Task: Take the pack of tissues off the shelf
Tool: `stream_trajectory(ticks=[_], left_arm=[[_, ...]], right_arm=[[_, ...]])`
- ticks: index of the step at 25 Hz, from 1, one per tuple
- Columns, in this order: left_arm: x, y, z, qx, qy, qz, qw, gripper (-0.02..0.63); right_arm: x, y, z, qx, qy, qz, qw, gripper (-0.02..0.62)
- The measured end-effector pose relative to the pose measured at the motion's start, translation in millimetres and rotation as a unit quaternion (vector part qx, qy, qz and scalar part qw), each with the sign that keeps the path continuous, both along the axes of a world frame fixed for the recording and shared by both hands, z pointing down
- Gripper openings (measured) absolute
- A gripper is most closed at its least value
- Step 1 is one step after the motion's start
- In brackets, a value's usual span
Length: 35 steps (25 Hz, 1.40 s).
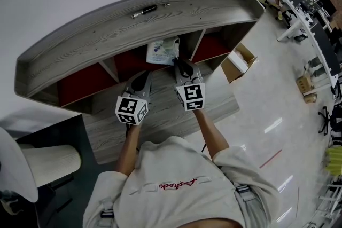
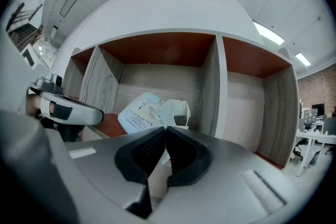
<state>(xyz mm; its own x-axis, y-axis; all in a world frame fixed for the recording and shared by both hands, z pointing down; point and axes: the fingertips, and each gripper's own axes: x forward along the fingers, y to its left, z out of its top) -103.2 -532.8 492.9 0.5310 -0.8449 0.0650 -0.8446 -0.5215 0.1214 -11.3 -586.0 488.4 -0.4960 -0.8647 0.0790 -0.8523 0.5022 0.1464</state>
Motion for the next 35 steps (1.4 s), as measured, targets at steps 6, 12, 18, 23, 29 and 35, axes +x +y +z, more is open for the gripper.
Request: stream_trajectory(ticks=[6,12,18,23,29,35], left_arm=[[-0.3,1.1,-1.3,0.002,-0.003,-0.012,0.9999,-0.002],[3.6,6.8,-1.6,0.001,-0.008,-0.019,0.9998,-0.002],[16.3,12.0,-0.3,0.001,-0.011,-0.008,0.9999,-0.002],[40.8,10.5,1.4,-0.001,-0.009,0.019,0.9998,-0.002],[77.6,8.1,4.2,-0.002,-0.007,0.063,0.998,-0.002],[114.3,8.0,4.6,-0.003,-0.007,0.106,0.9943,-0.002]], right_arm=[[15.1,19.7,-13.0,0.025,0.0,-0.006,1.0,0.014],[38.0,44.0,-23.4,0.034,-0.01,-0.002,0.999,0.012],[58.1,62.0,-20.5,0.036,-0.006,0.016,0.999,0.012],[77.7,77.8,-17.5,0.04,-0.003,0.03,0.999,0.012],[115.9,89.8,-9.0,0.035,0.006,0.08,0.996,0.012],[163.3,99.9,-6.8,0.026,0.003,0.141,0.99,0.012]])
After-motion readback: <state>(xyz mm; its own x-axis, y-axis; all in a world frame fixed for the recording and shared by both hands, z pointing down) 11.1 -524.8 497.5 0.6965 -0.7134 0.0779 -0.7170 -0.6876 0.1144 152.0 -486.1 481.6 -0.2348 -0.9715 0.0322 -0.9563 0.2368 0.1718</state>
